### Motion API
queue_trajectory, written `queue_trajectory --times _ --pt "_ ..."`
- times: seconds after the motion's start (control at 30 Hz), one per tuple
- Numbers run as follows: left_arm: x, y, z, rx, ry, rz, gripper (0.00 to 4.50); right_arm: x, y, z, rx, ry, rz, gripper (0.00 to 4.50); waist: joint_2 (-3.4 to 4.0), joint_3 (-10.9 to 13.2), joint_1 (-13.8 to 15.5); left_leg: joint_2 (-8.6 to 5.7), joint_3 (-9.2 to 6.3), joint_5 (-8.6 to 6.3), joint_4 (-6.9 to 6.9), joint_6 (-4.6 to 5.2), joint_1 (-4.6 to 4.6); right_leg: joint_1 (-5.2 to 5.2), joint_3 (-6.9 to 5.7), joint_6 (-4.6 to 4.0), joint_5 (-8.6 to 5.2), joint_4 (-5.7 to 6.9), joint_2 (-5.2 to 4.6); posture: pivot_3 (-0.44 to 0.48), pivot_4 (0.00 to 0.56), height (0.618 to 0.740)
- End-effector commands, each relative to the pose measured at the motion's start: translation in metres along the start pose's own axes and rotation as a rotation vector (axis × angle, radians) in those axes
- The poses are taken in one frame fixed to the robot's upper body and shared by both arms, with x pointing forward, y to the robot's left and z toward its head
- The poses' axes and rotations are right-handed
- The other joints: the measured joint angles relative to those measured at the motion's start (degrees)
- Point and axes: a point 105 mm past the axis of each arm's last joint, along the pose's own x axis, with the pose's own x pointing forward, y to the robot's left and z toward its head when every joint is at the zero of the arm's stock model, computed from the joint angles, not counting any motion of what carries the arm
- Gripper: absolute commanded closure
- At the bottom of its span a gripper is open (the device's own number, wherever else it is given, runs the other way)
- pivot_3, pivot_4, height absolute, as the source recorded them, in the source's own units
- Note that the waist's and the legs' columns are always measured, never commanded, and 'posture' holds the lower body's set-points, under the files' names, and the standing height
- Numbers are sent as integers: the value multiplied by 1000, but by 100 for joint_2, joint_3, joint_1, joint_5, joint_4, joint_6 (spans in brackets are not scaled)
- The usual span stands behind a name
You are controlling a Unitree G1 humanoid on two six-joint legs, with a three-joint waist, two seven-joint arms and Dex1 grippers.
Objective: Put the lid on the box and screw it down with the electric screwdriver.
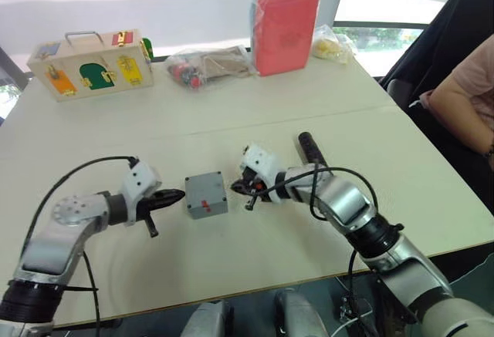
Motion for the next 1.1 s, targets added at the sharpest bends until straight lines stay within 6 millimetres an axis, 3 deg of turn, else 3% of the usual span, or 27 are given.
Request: queue_trajectory --times 0.03,0.2,0.5,0.67,0.83,1.0,1.1 --pt "8 6 13 56 -34 -4 4500 2 10 11 -68 -32 40 4417 -2 -1 12 -1 0 0 0 0 1 0 0 0 0 0 0 0 150 740" --pt "26 8 21 65 -65 -41 4500 2 27 15 -78 -39 115 4417 -3 -2 6 -3 -4 0 4 -1 1 2 -4 0 0 1 -1 0 150 740" --pt "44 15 29 94 -64 -66 4500 -3 25 18 -78 -2 113 4417 -5 -3 -22 -2 -4 1 5 -1 1 0 -3 1 0 3 1 0 150 740" --pt "36 21 19 116 -11 -66 4500 -19 6 26 -117 5 56 4417 -5 -3 -12 -3 -4 1 7 -1 0 -1 -3 1 0 3 1 0 150 740" --pt "11 23 9 130 44 -72 4500 -47 -30 43 -182 -10 -67 4417 -5 -3 -29 -3 -4 1 7 -1 -1 -2 -3 1 0 3 0 0 150 740" --pt "-13 7 8 134 79 -126 4500 -40 -51 42 -176 -21 -127 4417 -5 -3 -26 -1 -4 0 3 -1 -1 -2 -1 1 0 2 0 0 150 740" --pt "-18 -3 10 126 79 -150 4500 -27 -52 41 -157 -45 -111 4417 -4 -2 -22 -1 -2 0 3 -1 -1 -1 0 1 0 2 0 0 150 740"
